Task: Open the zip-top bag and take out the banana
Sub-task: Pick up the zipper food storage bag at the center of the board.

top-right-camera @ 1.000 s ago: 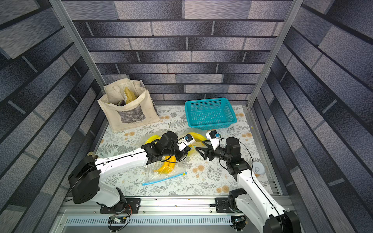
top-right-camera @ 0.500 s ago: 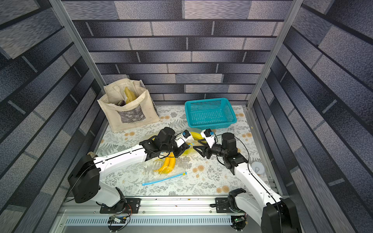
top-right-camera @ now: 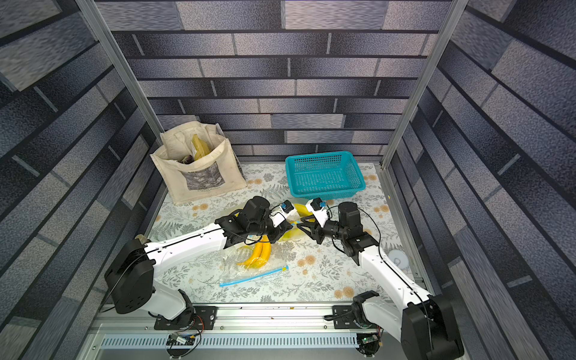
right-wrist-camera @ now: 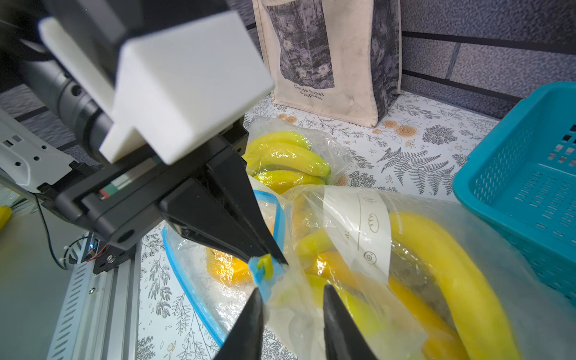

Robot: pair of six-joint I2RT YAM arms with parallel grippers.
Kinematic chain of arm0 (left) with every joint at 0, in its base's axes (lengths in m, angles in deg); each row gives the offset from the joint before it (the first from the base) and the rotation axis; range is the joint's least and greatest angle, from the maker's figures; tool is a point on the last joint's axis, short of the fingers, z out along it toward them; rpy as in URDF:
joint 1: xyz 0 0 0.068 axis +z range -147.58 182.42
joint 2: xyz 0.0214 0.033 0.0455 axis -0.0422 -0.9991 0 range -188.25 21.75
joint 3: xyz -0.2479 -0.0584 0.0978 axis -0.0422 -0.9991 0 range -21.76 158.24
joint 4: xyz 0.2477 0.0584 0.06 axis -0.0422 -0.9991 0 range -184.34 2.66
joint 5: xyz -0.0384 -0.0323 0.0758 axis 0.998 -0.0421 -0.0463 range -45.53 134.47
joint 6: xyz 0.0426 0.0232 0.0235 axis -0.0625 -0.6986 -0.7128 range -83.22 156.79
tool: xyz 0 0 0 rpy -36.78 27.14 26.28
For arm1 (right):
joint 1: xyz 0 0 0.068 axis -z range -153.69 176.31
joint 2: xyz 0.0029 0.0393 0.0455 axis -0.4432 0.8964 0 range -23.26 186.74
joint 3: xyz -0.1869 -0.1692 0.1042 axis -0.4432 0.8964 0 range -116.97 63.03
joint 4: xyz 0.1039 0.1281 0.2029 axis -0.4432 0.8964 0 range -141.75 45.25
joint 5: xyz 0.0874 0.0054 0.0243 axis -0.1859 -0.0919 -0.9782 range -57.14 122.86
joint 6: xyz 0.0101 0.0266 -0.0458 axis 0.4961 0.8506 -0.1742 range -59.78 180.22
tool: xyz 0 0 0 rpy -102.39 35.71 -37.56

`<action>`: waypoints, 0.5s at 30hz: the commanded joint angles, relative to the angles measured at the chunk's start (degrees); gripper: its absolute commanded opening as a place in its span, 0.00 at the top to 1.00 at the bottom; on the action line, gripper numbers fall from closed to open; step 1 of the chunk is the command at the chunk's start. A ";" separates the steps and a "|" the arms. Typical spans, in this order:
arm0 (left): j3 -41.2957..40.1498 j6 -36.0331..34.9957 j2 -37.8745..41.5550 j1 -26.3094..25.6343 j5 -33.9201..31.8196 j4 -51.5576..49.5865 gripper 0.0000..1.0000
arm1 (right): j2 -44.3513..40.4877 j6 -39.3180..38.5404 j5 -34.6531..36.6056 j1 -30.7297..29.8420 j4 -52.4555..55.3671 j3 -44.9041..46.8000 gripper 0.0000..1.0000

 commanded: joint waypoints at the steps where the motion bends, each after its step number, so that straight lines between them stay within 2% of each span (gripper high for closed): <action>1: 1.01 0.92 -0.38 0.44 0.88 0.02 0.93 | 1.05 -0.75 -1.82 -0.36 1.40 -2.59 0.78; 11: 1.18 1.26 -0.19 0.62 0.40 -0.09 0.90 | 1.48 -2.43 -3.84 -1.04 6.63 -4.93 1.00; 13: 1.23 1.38 0.22 0.78 -0.21 0.06 0.86 | 1.74 -2.86 -4.17 -1.12 7.78 -5.22 1.00; 15: 1.30 1.66 0.81 0.80 -1.27 0.18 0.70 | 1.85 -2.48 -4.71 -1.23 8.13 -5.16 1.00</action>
